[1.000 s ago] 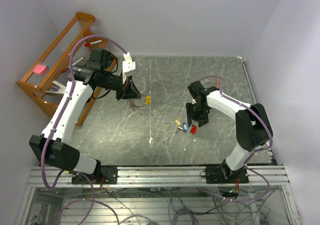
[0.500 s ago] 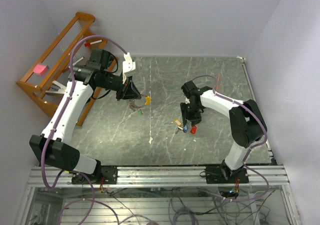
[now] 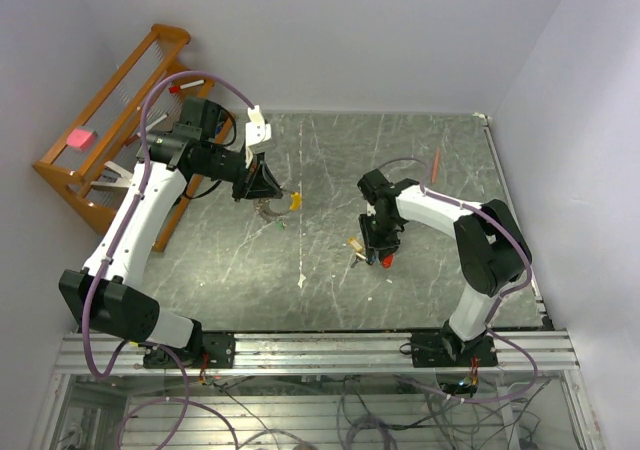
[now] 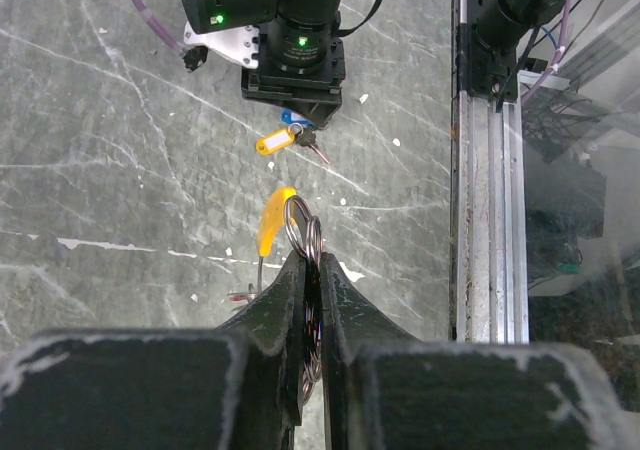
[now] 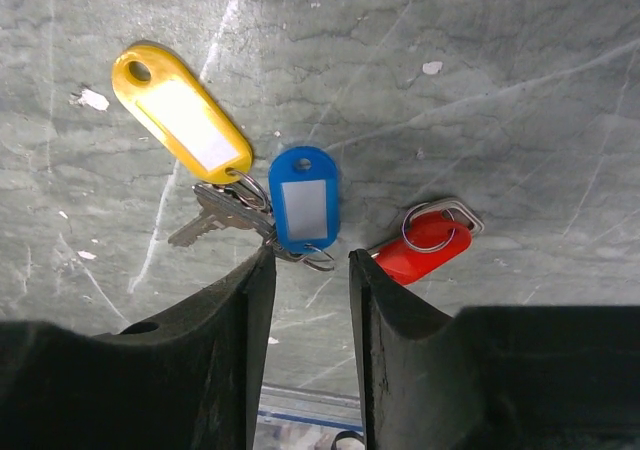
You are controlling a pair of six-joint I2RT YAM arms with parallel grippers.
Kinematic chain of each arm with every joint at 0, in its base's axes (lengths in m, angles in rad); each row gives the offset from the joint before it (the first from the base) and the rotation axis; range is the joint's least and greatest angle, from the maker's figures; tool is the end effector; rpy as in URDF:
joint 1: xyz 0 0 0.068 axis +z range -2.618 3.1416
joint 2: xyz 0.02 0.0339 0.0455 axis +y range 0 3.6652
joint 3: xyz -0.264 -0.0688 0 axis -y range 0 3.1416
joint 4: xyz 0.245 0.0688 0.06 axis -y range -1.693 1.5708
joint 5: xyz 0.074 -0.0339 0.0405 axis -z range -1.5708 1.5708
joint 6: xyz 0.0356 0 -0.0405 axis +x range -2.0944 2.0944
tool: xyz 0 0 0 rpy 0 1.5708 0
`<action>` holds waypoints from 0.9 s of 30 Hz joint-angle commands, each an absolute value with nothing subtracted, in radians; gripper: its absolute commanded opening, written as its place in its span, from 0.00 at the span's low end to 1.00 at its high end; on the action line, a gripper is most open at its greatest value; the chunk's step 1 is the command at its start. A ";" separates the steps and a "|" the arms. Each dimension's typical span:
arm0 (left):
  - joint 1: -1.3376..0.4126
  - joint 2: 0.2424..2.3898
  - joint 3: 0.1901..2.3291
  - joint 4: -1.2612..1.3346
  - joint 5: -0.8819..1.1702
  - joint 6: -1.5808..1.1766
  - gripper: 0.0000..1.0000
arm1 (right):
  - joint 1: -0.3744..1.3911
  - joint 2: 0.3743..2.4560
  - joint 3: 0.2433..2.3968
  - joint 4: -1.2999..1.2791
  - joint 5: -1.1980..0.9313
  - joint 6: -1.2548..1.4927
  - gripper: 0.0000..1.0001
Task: Put the keys on the keyring
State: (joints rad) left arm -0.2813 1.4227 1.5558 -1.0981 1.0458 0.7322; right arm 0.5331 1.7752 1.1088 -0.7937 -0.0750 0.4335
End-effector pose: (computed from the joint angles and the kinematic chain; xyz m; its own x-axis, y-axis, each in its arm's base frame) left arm 0.2491 -0.1041 0.3911 -0.1779 0.4002 -0.8990 0.9835 0.1038 -0.1484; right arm 0.2702 0.1626 0.1589 -0.9927 -0.0994 -0.0690 -0.1068 0.9877 0.1140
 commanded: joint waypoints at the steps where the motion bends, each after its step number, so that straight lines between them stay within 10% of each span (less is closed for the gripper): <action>1: -0.285 1.391 1.548 -1.069 1.060 0.732 0.07 | 0.529 1.741 1.090 -0.783 -0.059 0.437 0.35; 27: -0.279 1.396 1.554 -1.062 1.063 0.723 0.07 | 0.531 1.691 1.113 -0.783 -0.117 0.407 0.00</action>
